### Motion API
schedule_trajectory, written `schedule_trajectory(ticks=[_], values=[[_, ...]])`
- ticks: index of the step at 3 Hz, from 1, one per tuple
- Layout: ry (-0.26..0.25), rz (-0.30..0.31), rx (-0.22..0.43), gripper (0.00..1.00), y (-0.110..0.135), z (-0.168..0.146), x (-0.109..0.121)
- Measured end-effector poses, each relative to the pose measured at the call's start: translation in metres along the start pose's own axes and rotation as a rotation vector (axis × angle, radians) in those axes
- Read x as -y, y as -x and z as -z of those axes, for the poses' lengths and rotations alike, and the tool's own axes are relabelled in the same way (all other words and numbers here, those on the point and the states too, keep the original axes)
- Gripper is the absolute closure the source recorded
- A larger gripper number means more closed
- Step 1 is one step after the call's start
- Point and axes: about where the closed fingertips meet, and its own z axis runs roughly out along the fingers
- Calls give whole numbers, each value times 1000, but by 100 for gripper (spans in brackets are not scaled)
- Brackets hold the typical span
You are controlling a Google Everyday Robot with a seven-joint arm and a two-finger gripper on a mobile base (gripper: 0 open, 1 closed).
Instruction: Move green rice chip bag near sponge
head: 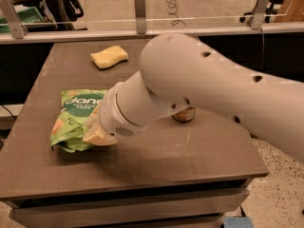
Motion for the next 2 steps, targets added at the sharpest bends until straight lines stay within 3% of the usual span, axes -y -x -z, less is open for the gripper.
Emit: schedule_trajectory(ticks=[2], values=[[-56,47,-64,100,-3,38,32]])
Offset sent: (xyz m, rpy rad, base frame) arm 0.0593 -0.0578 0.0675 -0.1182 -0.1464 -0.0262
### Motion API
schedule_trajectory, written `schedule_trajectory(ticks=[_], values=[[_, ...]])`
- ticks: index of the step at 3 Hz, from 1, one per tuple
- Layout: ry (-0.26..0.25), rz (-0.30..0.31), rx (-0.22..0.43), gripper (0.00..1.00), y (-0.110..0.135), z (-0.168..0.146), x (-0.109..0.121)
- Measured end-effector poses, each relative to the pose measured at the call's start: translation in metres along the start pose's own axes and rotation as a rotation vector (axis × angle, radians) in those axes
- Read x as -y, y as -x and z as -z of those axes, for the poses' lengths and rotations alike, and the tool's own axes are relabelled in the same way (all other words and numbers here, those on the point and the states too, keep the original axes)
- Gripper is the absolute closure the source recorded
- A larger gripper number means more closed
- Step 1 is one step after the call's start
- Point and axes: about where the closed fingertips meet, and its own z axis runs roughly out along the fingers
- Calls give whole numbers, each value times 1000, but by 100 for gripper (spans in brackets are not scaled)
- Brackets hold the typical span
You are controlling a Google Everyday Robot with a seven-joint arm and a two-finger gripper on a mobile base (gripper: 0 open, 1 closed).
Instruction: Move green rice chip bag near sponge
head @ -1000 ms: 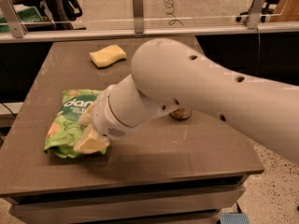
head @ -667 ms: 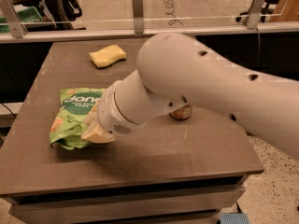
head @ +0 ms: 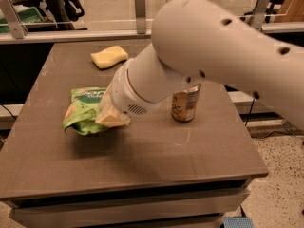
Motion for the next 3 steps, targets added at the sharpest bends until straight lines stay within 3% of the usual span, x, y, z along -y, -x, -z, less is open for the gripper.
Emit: schedule_trajectory(ticks=[2,3], values=[[-83,111,-76,100,-16,76,79],[-111,125,-66,100,-6,93,88]])
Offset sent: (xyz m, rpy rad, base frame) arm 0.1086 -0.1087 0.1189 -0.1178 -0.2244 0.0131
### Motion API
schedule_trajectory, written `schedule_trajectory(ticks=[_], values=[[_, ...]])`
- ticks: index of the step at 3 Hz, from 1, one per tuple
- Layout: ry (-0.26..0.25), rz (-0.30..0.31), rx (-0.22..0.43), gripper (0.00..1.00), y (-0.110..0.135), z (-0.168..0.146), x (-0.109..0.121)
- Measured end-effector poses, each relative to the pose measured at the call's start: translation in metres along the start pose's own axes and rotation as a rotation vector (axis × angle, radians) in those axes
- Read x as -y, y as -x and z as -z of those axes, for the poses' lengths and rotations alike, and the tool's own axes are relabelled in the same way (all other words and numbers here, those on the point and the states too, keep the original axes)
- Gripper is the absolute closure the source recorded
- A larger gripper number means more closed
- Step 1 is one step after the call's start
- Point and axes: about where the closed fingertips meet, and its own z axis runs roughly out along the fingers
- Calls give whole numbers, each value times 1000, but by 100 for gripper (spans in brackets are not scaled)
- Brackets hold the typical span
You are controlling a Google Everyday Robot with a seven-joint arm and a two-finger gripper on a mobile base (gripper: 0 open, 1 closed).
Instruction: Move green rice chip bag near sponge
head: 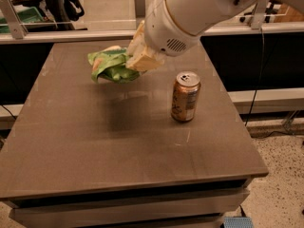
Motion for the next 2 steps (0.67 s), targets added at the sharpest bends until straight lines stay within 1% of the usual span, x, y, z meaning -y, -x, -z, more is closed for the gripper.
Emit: schedule_trajectory(ticks=[1,2], values=[[6,14,-13,100,2,-1,-4],[-14,30,-52,100,-23,9,7]])
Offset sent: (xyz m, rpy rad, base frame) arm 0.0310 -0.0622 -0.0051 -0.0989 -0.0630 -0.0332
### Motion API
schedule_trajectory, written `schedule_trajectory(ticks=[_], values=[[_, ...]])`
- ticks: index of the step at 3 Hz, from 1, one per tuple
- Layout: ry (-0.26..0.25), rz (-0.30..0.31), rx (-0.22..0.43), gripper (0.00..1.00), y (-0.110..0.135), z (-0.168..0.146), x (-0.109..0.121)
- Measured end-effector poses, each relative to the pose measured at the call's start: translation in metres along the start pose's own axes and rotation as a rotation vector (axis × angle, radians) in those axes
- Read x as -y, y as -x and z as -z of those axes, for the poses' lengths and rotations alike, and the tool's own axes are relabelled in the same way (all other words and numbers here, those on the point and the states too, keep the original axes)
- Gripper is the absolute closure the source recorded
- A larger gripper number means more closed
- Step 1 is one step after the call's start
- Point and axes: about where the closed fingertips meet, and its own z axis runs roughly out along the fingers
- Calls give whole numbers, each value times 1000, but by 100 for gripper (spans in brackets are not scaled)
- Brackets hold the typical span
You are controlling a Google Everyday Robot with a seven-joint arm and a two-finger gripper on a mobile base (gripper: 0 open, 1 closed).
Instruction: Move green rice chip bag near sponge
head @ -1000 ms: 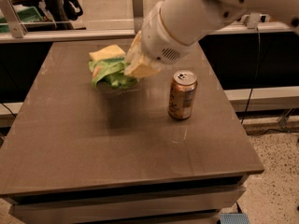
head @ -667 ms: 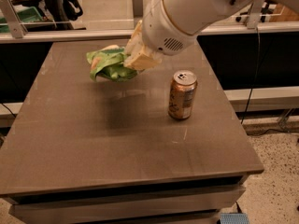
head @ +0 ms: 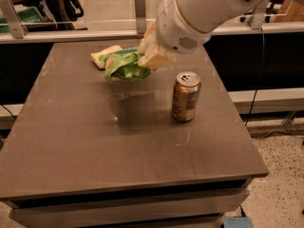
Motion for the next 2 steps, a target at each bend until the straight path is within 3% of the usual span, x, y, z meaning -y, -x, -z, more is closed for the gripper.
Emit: schedule_trajectory(ticks=[2], values=[[-73,0,-42,100,-68,30,53]])
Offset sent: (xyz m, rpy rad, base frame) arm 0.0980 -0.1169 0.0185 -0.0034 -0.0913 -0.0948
